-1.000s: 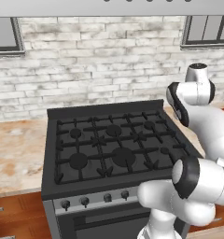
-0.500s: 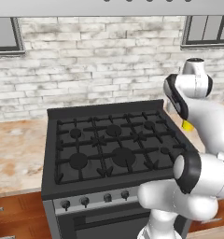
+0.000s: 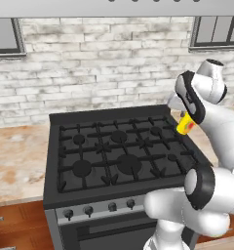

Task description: Pick the cup and bowl from the counter and place them on the counter next to the sink.

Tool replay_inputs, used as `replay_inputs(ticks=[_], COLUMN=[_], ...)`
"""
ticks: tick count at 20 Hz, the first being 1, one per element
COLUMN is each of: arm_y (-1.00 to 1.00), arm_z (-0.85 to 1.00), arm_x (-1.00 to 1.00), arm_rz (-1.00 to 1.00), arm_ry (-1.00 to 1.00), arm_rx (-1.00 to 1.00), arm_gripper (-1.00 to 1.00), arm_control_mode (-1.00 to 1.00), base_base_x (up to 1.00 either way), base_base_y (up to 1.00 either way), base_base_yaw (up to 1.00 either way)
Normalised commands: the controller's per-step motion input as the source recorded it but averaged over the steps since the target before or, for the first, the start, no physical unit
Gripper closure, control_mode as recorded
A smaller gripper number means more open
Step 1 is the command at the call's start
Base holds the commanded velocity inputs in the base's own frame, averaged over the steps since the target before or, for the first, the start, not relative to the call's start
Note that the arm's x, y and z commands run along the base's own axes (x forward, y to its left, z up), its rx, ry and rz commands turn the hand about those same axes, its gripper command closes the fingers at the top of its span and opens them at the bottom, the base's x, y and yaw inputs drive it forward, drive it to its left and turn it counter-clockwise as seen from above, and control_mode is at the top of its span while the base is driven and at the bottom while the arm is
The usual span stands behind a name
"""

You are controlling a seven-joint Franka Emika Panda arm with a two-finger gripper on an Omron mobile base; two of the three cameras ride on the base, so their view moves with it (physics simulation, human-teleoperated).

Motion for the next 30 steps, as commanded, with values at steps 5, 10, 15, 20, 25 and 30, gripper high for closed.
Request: replay_inputs(ticks=[5, 10, 15, 20, 25, 30], arm_y=[0.82, 0.52, 0.03, 0.0, 0.0, 0.0], arm_z=[0.0, 0.01, 0.01, 0.0, 0.0, 0.0], arm_x=[-0.05, -0.24, -0.1, 0.0, 0.0, 0.0], arm_rz=[-0.18, -0.12, -0.06, 0.0, 0.0, 0.0], arm_ry=[-0.3, -0.11, -0.01, 0.0, 0.0, 0.0], arm_rx=[0.01, 0.0, 0.0, 0.0, 0.0, 0.0], arm_gripper=[1.0, 1.0, 1.0, 1.0, 1.0, 1.0], arm_control_mode=[-1.0, -1.0, -1.0, -1.0, 1.0, 1.0], base_base_x=[0.0, 0.0, 0.0, 0.0, -0.02, -0.95], base_base_y=[0.0, 0.0, 0.0, 0.0, 0.0, 0.01], base_base_yaw=[0.0, 0.0, 0.0, 0.0, 0.0, 0.0])
